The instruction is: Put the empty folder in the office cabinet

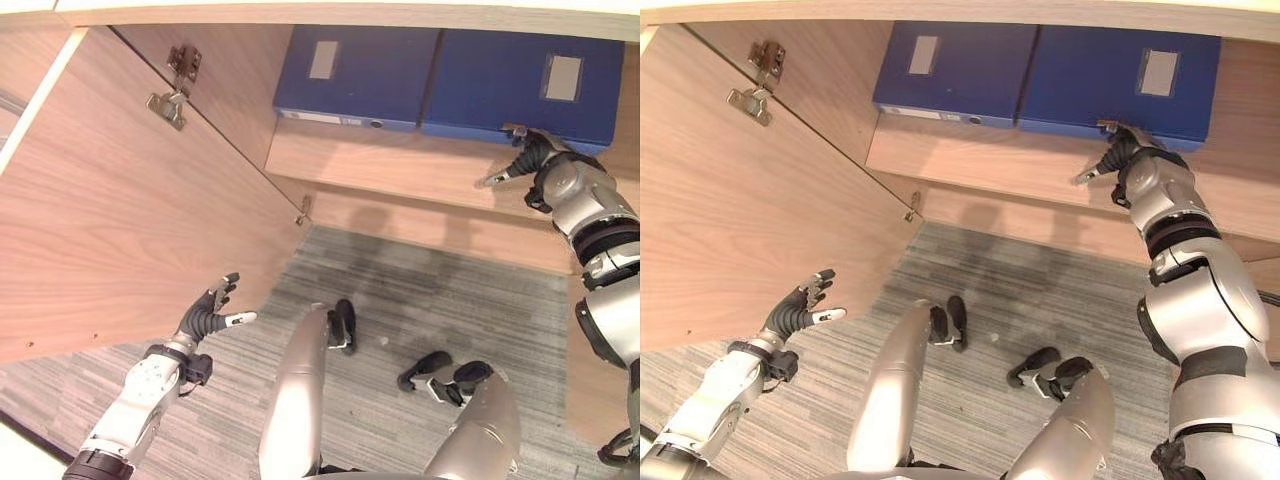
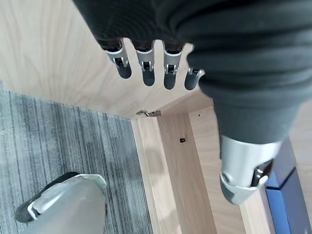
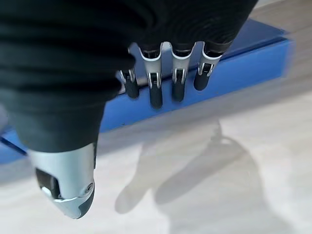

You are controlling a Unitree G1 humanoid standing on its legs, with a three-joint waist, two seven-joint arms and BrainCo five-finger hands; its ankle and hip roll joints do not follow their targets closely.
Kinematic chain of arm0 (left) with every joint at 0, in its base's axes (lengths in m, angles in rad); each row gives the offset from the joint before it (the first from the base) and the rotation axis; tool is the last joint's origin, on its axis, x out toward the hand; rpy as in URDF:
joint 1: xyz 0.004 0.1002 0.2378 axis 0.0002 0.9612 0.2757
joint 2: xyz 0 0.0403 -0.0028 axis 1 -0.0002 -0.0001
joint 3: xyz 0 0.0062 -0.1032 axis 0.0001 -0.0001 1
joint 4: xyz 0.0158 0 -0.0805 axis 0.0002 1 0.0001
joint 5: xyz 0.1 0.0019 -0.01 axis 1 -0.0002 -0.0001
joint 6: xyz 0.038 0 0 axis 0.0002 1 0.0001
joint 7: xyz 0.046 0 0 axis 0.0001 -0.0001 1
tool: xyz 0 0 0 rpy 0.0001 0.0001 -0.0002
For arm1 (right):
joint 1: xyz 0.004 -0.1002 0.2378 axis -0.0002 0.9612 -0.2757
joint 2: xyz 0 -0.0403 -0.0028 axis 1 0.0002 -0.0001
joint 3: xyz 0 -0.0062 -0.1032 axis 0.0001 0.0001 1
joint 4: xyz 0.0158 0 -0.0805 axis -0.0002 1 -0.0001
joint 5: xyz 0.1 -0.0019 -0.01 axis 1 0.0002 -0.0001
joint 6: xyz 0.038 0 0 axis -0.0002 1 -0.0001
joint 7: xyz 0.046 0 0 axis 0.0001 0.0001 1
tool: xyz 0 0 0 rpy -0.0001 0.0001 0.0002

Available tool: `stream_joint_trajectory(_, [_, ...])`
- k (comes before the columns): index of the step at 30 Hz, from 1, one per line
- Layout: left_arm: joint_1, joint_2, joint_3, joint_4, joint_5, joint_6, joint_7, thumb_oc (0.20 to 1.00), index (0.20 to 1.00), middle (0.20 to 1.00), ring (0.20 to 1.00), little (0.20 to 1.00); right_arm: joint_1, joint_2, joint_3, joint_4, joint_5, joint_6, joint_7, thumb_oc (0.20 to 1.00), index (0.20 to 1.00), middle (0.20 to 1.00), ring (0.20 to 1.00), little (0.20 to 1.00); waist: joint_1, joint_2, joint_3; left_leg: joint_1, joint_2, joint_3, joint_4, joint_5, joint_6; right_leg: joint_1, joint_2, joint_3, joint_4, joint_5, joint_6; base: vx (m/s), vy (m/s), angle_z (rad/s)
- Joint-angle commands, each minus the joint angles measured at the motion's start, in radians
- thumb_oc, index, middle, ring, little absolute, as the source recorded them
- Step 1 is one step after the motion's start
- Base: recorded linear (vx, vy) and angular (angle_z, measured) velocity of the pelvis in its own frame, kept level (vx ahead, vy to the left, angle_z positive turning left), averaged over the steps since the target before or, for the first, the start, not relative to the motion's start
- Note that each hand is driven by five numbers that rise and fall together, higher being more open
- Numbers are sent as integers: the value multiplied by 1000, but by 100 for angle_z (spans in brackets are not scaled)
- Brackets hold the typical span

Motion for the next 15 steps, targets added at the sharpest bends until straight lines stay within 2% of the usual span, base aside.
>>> stream_joint_trajectory(1, [22,24,87,-13,-3,-42,20,1000,1000,1000,1000,1000,-60,4,-4,43,83,-13,-14,1000,1000,1000,1000,1000,21,-12,-7,-7,63,-108,-29,-22,-106,61,-68,55,-95,62,146,20,-6,9])
stream_joint_trajectory(4, [24,31,89,-7,-8,-43,22,1000,1000,1000,1000,1000,-81,-8,1,93,93,-8,-17,1000,1000,1000,1000,1000,29,-12,-10,-21,61,-112,-27,-21,-107,57,-76,48,-90,63,148,20,-5,6])
stream_joint_trajectory(7, [38,38,99,0,-16,-42,29,1000,1000,1000,1000,1000,-130,-67,-7,211,128,5,-18,1000,1000,1000,1000,1000,47,-14,-12,-45,55,-121,-28,-18,-108,46,-85,39,-86,65,151,21,-9,10])
stream_joint_trajectory(15, [49,38,103,14,-26,-40,34,1000,1000,1000,1000,1000,-161,-139,37,271,94,16,-31,1000,1000,1000,1000,1000,53,-19,-13,-63,52,-123,-25,-16,-107,26,-95,46,-73,69,156,4,-1,2])
